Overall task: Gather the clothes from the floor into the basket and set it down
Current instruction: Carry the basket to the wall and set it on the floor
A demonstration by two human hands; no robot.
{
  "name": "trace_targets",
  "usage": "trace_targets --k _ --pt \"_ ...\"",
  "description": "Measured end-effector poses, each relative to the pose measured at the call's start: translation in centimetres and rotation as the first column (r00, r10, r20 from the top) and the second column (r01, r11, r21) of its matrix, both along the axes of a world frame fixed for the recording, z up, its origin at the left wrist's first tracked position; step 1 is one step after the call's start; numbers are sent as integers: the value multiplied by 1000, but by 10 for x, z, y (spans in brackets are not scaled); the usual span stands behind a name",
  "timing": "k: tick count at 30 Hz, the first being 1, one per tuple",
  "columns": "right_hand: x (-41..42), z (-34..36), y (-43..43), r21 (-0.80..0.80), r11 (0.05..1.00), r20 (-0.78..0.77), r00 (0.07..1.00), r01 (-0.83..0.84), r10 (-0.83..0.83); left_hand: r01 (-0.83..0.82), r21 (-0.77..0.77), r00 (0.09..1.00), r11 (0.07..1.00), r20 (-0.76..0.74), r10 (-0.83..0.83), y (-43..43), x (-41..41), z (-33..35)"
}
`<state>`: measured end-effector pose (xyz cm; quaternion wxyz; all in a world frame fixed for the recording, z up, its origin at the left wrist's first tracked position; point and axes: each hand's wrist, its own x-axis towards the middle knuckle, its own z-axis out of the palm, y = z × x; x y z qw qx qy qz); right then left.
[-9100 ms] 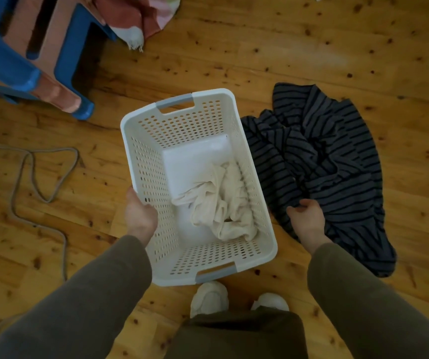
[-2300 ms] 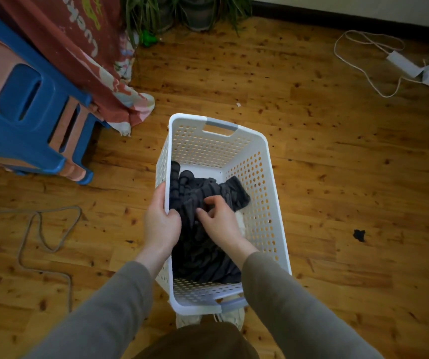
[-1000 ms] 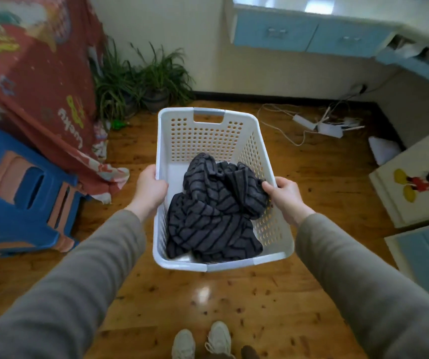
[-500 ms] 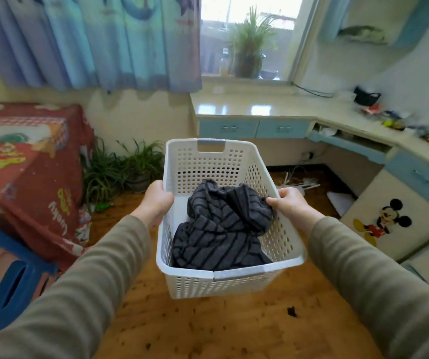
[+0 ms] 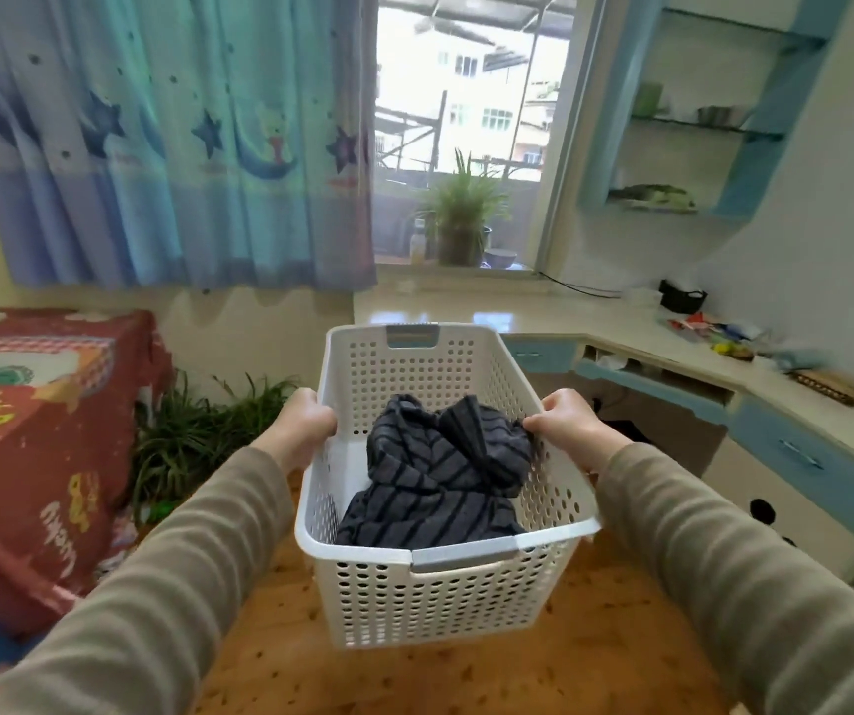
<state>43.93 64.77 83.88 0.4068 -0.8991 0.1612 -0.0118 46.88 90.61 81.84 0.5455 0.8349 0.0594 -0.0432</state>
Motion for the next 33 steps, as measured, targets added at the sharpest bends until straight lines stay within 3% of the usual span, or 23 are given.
trace_targets --k 10,22,33 --pt "38 25 -44 6 1000 69 997 -22 22 -6 45 997 999 72 3 -39 38 29" --pt "154 37 -90 29 998 134 989 55 -59 29 44 989 999 146 -35 -85 171 46" --pt "262 54 -163 -49 994 165 983 94 -85 45 14 986 999 158 -46 -154 288 53"
